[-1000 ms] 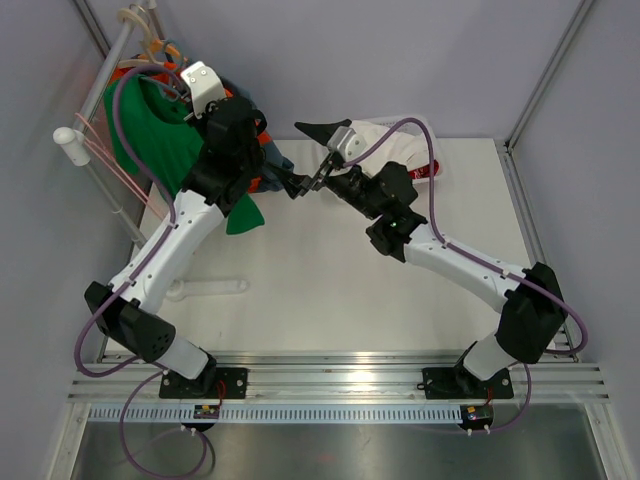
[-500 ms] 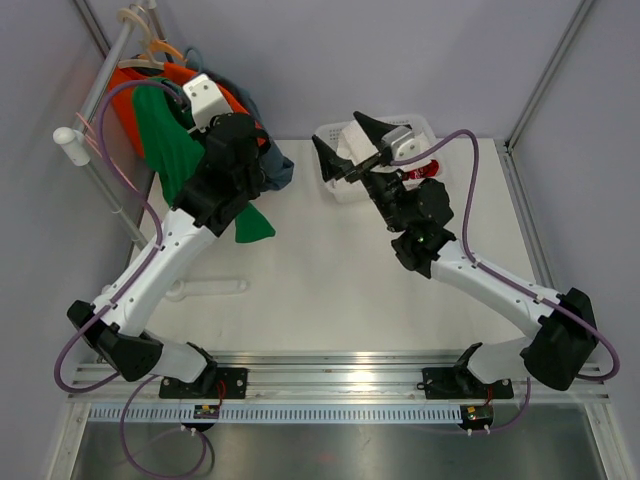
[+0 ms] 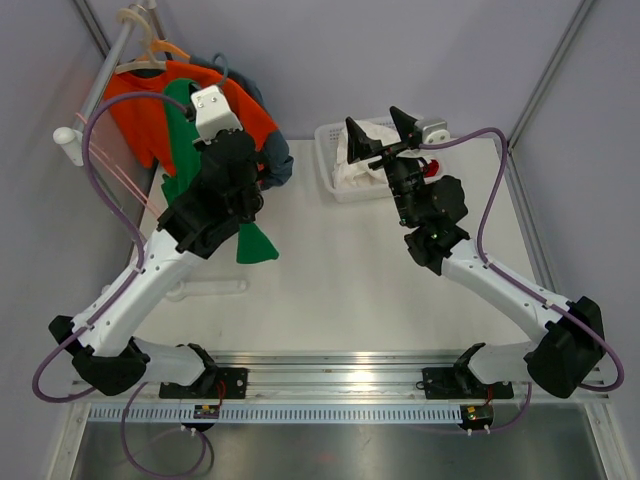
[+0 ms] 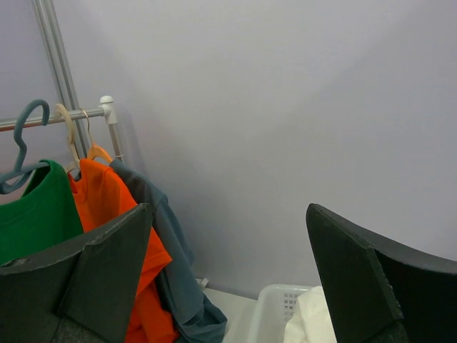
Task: Remove the t-shirt from the hanger
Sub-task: Grab a hanger with a tshirt on it with the left arm
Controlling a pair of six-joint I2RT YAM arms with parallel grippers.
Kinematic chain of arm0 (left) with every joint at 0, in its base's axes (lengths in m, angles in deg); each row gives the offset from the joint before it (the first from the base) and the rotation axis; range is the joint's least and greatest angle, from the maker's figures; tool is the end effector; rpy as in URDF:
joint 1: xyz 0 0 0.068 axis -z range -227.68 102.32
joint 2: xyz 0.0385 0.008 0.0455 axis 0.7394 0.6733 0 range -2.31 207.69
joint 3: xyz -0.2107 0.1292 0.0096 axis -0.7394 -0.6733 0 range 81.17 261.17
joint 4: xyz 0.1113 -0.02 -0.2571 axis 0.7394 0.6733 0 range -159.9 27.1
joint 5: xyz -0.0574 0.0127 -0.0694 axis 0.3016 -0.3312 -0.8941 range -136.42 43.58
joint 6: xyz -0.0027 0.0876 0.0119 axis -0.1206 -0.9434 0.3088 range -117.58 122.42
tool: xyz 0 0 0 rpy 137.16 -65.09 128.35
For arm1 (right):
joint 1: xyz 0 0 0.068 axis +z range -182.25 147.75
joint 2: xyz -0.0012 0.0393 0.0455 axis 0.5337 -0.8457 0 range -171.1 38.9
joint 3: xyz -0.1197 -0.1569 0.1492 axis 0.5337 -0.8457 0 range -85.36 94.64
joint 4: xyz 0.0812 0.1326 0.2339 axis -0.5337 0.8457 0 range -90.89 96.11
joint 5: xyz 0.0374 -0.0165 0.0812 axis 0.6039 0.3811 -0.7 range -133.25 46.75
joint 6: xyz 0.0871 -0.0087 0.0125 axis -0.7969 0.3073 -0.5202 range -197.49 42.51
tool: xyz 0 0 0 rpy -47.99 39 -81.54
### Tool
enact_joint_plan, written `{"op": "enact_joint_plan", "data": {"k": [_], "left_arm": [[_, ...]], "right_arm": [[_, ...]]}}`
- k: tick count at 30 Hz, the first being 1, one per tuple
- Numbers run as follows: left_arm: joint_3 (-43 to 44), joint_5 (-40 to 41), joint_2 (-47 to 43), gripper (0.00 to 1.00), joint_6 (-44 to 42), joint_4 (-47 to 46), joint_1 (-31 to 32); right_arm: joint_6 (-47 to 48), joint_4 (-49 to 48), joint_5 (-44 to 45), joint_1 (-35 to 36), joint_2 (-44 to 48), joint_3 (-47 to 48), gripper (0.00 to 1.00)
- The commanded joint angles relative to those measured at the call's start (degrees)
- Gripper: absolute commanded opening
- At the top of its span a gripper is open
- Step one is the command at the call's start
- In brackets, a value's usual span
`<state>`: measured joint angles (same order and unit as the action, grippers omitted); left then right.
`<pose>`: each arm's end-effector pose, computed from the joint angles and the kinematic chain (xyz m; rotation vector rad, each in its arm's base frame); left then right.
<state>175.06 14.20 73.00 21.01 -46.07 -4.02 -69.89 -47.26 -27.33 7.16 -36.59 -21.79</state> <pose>0.2677 -0.1607 0.4745 -0.4327 1.5569 0.0412 0.2887 0.2093 0.4320 -0.1506 0.9907 0.3739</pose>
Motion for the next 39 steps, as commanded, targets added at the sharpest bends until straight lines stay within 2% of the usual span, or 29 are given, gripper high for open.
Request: {"op": "enact_joint_plan", "data": {"k": [1,6,10,15,20,26,29,32,36,39], "left_arm": [[4.9,-0.5,-1.6,0.00,-6.1,-5.6,2.8],[8.4,-3.6,-0.5,0.00,-14.0,-7.5,8.9],[12.7,-4.9,0.5,0.00,-19.4,-8.7,11.4],[15.2,-18.5,-1.5,0.00,-26.0,-10.7,11.4],[20.9,-27.6,-1.7,0.00,-24.8,-3.4,11.4],[13.4,-37.2,-8.1,0.00,-21.6,0.2,11.4],[9.3,-41.4,-12.2,0.00,-18.9,3.0,11.4],[5.1,-43.9,-16.1,0.00,-16.1,4.5,11.3],[-0.2,-46.5,-20.1,0.00,-15.7,6.0,11.4],[-4.2,-50.1,-22.4,0.00,-16.8,6.4,11.4]], "right_arm": [[-1.4,0.6,1.1,-0.3,1.6,0.7,0.96],[-1.7,2.0,0.9,-0.6,0.5,1.8,0.96],[-2.3,3.4,1.7,-1.0,0.4,2.3,0.96],[-2.8,4.2,2.3,-1.6,1.3,1.6,0.96],[-2.9,5.8,4.0,-2.1,3.8,0.7,0.96],[-5.2,14.4,3.8,-2.3,11.2,-2.0,0.95],[-7.8,18.8,0.6,-2.3,16.8,-4.8,0.94],[-10.1,25.4,-6.8,-2.4,21.1,-4.2,0.94],[-9.7,33.3,-24.3,-2.3,23.4,-2.9,0.93],[-9.2,32.1,-30.9,-2.3,23.5,-3.5,0.91]]}}
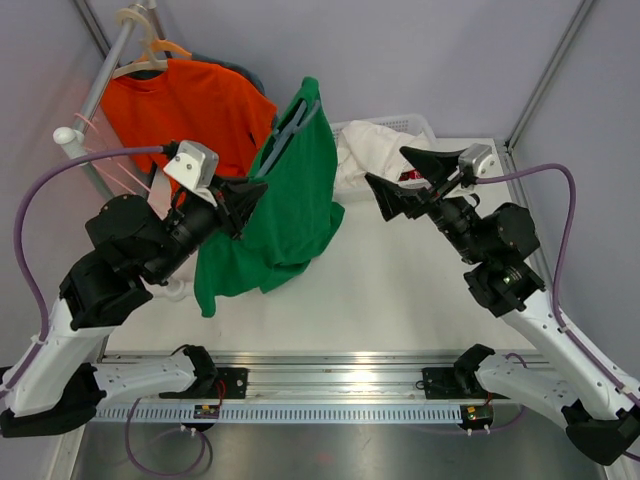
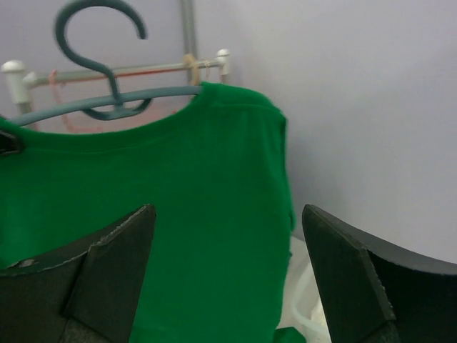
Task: Remove the t-shirt from the hanger
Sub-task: Grab a hanger with a tshirt on it with the left arm, then pass the hanger from the left arm to the right
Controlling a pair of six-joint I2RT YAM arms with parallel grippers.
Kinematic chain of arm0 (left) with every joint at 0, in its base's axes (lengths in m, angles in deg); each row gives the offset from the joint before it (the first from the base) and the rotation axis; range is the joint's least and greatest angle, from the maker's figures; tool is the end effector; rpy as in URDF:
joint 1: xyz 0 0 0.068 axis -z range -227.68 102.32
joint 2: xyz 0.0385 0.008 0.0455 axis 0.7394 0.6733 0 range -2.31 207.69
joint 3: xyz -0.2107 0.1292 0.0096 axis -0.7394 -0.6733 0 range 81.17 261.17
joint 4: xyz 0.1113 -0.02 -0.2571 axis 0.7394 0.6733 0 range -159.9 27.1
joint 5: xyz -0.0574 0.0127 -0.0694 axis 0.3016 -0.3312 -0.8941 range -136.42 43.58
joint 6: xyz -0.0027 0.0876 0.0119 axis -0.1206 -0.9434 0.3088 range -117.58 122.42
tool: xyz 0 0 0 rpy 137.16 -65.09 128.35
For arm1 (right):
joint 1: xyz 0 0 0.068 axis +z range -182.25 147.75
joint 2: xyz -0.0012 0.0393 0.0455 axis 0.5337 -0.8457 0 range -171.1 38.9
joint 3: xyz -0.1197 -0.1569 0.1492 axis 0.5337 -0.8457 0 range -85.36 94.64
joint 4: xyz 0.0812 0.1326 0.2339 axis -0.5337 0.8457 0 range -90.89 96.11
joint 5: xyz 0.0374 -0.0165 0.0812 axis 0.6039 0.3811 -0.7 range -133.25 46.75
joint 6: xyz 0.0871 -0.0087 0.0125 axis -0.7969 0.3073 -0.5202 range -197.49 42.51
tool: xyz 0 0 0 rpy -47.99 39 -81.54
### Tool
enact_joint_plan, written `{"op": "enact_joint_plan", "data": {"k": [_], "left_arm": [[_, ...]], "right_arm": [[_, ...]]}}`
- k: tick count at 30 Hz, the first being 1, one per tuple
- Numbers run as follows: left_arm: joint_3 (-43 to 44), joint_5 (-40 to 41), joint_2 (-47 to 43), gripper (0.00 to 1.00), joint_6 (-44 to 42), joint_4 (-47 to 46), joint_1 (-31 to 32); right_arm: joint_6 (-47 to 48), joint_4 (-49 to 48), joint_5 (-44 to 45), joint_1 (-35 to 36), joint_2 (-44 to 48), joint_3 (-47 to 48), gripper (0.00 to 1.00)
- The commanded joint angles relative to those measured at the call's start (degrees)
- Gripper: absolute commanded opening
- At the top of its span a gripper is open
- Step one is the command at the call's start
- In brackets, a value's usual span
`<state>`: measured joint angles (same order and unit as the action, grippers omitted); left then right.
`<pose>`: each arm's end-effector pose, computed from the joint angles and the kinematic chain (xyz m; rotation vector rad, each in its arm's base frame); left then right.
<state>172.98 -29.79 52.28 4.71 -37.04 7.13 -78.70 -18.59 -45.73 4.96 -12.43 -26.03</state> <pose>0.1374 -0.1558 0.5270 0.4538 1.4569 -0.5838 0.2078 0.1620 0.4616 -0.3908 1.0749 0.6219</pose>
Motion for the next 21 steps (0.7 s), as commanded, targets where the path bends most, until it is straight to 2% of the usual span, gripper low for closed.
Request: {"op": "enact_joint_plan", "data": {"k": [1,5,11,21], "left_arm": [[-3.4,-6.9,-2.3,0.00,-1.0,-3.4,0.2],[-12.0,-8.5,-5.5,0.00,-1.7,-7.5,0.2],[-20.6,-9.6,-6.9,0.00,2.2,-13.2,0.2],[-23.8,-9.9,-6.6,0.00,4.2,-15.9,0.2]], "right_arm": [[-0.6,2.2,-13.7,-0.1,-0.6,-0.5,0.90],[-2.0,-4.9,-20.3,-0.1,-2.5,-2.2,0.87],[-5.0,-16.5,-27.0,0.0,-5.8,-5.7,0.83],[-7.0,-22.2,-28.5,0.0,-12.2,-4.8,0.78]]}}
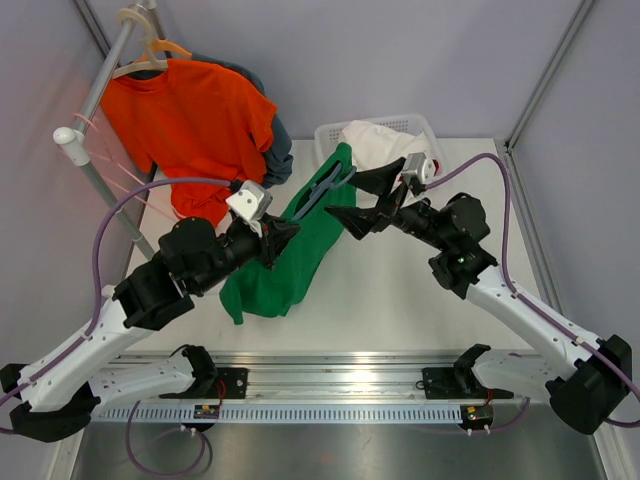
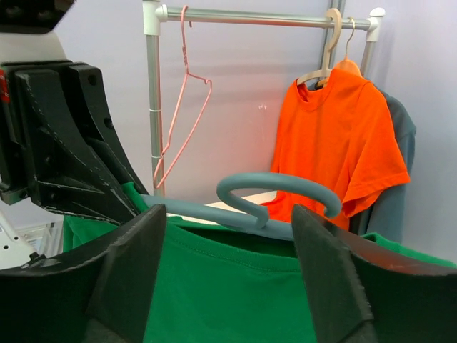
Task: Remove the t-shirt from the hanger
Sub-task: Pass the hanger from the left arm to the right
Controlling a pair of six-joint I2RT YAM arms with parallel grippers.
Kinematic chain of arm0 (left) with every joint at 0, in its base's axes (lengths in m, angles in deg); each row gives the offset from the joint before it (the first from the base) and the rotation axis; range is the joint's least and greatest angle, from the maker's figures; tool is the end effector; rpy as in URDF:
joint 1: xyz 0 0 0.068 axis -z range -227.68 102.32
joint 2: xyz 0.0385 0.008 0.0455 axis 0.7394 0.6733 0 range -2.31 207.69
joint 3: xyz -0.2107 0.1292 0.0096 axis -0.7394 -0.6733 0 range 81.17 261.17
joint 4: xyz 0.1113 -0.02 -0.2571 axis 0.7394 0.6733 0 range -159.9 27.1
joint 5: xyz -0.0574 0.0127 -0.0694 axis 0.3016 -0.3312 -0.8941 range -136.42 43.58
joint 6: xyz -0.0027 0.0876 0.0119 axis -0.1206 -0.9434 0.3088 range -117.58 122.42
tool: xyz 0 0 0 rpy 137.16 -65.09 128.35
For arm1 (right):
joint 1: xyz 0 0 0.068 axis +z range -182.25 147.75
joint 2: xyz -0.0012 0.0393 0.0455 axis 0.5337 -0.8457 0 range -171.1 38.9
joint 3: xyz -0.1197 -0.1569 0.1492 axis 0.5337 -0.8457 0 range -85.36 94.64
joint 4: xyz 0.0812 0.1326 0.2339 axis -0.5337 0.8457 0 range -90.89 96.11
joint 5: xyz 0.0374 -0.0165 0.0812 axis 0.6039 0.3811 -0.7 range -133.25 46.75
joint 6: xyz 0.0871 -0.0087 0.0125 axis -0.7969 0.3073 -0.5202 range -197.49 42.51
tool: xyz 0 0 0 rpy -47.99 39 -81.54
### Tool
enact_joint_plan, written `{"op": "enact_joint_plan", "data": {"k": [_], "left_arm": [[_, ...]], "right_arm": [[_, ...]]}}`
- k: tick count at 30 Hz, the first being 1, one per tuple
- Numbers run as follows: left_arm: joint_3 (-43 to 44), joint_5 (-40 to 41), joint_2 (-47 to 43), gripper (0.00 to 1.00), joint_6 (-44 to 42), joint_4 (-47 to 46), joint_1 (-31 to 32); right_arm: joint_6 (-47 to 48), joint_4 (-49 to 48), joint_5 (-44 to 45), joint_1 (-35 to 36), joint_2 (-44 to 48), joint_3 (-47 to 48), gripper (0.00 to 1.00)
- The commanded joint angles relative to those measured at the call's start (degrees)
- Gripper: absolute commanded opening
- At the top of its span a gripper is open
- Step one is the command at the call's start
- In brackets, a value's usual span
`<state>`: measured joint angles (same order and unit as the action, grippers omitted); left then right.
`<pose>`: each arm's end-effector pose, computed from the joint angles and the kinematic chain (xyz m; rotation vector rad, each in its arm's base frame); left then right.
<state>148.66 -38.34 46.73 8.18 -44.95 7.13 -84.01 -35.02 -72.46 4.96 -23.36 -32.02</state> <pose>0.1521 -0.1965 0.4167 0.6173 1.6148 -0.6712 0.2237 0.2180 0.4027 -0.7608 0.9851 0.9543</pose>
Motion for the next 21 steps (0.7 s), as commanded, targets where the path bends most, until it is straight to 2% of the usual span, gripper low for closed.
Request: {"op": "enact_joint_plan", "data": {"k": [1,4,9,13,18,19,21], "left_arm": [[0.5,-1.6,-0.9,0.00,0.7,-7.8,0.2],[0.1,-2.1,-1.2,0.00,0.7,-8.0,0.2],[-0.2,-3.2,-1.5,0.00,0.7,-7.1,0.2],[0.0,-3.4,-1.0,0.00,0.8,-6.6,0.2],[-0.1,-3.6,-0.7,0.00,0.9,-6.5,0.1],[-0.2,-3.7,-0.7,0.00,0.9,-6.5,0.1],[-0.3,-3.9,-0.6,0.05,0.7,-6.6,0.1]], "right_arm": [[-2.2,-6.1,-1.6,0.0,-1.7,1.6,0.73],[-2.8,-8.0,-0.8,0.0,-3.0,1.4,0.63],[-4.5,-14.6,-0.1,0.0,-3.7,-0.6,0.62],[-5.3,-17.7,0.1,0.0,-4.2,-1.5,0.57],[-6.0,-17.3,0.4,-0.1,-5.6,-0.3,0.30],[-6.6,-17.4,0.6,0.0,-5.8,-0.2,0.27],[-7.2,-17.6,1.1,0.0,-6.2,0.3,0.13]]}}
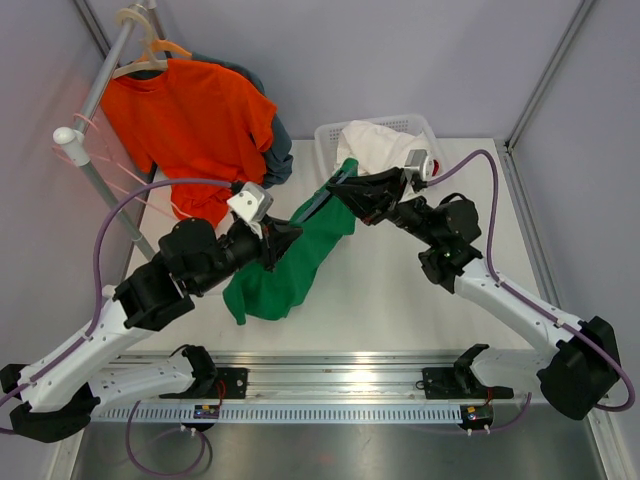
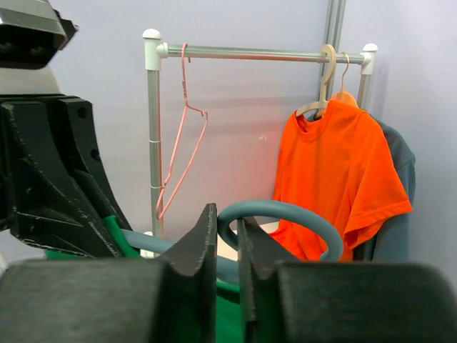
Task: Remove the t-shirt from the hanger
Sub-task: Pass the hanger from the left arm to the right
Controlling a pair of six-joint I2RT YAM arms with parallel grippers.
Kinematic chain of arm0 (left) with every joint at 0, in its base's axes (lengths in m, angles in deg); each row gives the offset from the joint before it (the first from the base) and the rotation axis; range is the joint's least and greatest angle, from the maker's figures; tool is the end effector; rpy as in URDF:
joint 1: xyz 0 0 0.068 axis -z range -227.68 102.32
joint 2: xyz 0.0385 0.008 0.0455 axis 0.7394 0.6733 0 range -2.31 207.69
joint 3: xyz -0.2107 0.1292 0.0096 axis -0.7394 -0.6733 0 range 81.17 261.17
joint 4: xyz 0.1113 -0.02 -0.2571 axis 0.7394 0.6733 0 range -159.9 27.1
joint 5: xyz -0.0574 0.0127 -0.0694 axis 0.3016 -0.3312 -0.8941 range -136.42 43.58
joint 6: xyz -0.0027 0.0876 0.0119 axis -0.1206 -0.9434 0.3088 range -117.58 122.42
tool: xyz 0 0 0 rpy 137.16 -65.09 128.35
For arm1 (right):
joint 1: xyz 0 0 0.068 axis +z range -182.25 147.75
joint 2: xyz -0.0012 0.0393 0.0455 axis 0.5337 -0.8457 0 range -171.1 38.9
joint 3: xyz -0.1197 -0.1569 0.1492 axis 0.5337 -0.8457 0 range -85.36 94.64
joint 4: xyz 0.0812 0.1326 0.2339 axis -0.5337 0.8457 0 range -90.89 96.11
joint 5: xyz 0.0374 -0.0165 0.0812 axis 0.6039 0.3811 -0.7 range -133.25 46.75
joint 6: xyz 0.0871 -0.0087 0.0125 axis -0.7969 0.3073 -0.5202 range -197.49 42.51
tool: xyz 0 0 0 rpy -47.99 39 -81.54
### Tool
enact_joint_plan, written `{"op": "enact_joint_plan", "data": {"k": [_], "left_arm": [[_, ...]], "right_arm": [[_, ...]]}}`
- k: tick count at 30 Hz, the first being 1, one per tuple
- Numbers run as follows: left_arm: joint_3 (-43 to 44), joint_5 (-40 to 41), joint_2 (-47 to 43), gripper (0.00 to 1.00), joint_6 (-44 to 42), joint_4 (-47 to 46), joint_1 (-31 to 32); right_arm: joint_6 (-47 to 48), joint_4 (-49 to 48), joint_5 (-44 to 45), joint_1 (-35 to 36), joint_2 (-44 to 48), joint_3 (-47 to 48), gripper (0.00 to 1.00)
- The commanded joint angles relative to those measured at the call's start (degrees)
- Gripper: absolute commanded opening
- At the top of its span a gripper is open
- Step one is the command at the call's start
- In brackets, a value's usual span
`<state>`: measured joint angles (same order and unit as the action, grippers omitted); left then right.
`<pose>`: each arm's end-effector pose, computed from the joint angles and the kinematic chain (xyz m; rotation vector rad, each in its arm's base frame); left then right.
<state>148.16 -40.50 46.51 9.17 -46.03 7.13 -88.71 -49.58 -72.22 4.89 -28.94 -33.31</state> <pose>0.1500 -0.1986 0.4170 0.6269 1.6035 -0.7201 0.2337 0.2248 0.3966 -0.7010 0.8855 1.0086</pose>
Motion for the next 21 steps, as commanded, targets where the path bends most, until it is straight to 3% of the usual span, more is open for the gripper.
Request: {"op": "enact_joint_plan", "data": {"k": [1,2,3,9,15,21], "left_arm": [[0.0,-1.7,-0.2,0.09,-0.5,-5.6,0.1],[-0.1,-1.6,-0.1,0.13,-1.1,-5.9,0.1],[-0.5,-1.7,-0.1,0.26,-1.6,-6.2,0.1],[-0.2,-3.6,-0.1,0.50,-4.5,-5.9,0.1],[-0.6,-3.6,-0.5,0.96,-9.7,-6.1,0.1],[2.1,-3.4,-0.7,0.97,-12.2,-3.9,0.1]], "right_arm": [[-3.2,-3.0,2.0,0.0,-0.5,1.6,0.09],[-3.4,-2.8,2.9,0.0,-0.3,1.6,0.05],[-3.5,-2.6,3.9,0.0,-0.4,1.6,0.00],[-3.5,1.0,9.6,0.0,0.7,2.2,0.00],[-2.3,4.6,9.7,0.0,0.1,3.8,0.00],[0.1,4.7,7.2,0.0,-0.5,3.7,0.00]]}}
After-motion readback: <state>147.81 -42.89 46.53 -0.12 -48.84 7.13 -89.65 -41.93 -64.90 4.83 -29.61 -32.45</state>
